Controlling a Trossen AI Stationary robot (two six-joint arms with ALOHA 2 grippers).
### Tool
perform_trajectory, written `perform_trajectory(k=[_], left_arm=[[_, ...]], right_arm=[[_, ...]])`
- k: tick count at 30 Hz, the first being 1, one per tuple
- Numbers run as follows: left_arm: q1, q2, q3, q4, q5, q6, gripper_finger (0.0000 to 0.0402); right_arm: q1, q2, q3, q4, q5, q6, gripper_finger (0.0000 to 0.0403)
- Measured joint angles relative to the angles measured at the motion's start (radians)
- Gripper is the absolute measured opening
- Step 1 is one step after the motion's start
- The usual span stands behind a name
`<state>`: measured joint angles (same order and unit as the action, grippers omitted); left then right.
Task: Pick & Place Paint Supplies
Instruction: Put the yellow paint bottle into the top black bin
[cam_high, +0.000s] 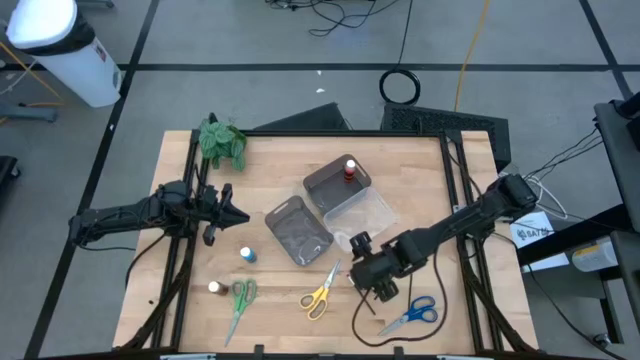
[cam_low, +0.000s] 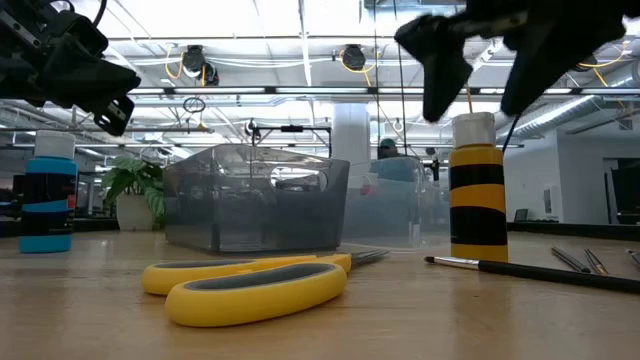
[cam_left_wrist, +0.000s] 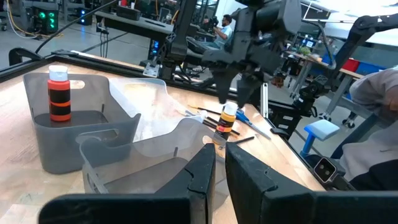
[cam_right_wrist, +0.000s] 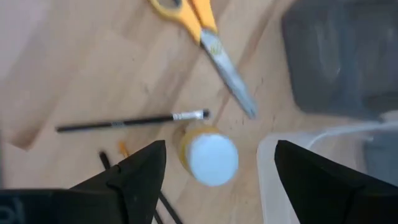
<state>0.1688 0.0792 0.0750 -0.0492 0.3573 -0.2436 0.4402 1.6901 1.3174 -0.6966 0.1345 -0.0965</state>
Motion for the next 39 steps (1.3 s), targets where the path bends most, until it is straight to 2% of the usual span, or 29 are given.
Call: perform_trajectory(k=[7,13,39], left_arm=[[0.000,0.000,0.000,0.000,0.000,0.000,0.0047],[0.000,0.000,0.000,0.000,0.000,0.000,0.0047],[0.000,0.000,0.000,0.000,0.000,0.000,0.0047]], right_arm=[[-0.036,0.018,0.000,-0.020,-0.009,0.005,0.0282],[-0.034,0.018,0.000,-0.019,-0.093,0.044,0.0266],[-0.035,0.026,0.000,0.011,-0.085,0.055,0.0191]])
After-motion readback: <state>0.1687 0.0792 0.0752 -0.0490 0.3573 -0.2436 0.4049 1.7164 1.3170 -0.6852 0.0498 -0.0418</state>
